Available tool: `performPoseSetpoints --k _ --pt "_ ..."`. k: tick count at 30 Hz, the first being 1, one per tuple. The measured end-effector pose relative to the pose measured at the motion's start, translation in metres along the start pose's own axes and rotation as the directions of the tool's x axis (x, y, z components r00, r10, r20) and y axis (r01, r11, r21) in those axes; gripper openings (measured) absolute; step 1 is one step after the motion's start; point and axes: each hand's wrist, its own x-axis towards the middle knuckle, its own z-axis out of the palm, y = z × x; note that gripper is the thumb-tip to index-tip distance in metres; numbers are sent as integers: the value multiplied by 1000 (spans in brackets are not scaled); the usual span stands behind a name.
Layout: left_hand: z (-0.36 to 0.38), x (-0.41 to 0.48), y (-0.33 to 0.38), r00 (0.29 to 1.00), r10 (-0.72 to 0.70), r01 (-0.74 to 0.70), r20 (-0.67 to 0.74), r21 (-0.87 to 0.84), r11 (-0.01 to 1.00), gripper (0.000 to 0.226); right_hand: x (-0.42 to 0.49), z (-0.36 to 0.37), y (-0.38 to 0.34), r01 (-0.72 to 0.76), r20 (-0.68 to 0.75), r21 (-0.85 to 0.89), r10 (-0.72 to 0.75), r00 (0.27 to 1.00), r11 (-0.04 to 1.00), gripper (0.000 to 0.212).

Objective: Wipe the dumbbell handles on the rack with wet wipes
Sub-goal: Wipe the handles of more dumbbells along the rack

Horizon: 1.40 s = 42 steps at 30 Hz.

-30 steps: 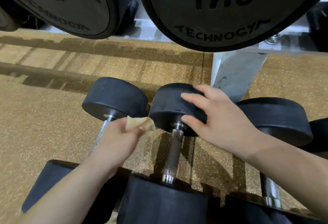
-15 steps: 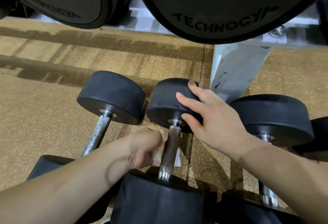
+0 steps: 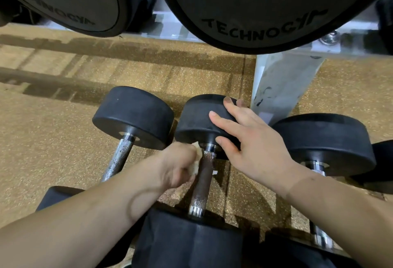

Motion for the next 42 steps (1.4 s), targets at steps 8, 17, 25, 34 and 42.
performPoseSetpoints --k 8,17,25,34,42 --pt "-38 -8 -12 991 -73 15 116 434 901 20 -1 -2 3 -1 30 26 0 1000 1000 53" --pt "-18 -27 -26 997 34 13 -66 608 794 34 0 -7 -2 -38 89 25 36 995 999 54" --pt "6 -38 17 994 95 -77 -56 255 964 24 0 -7 -8 -74 106 33 71 992 997 55" --pt "-11 -62 -15 997 83 -62 10 749 660 24 -1 -8 -5 -87 105 51 81 991 995 56" --pt "12 -44 -6 933 353 -235 -68 629 741 28 2 -7 -8 -78 116 60 70 991 995 55"
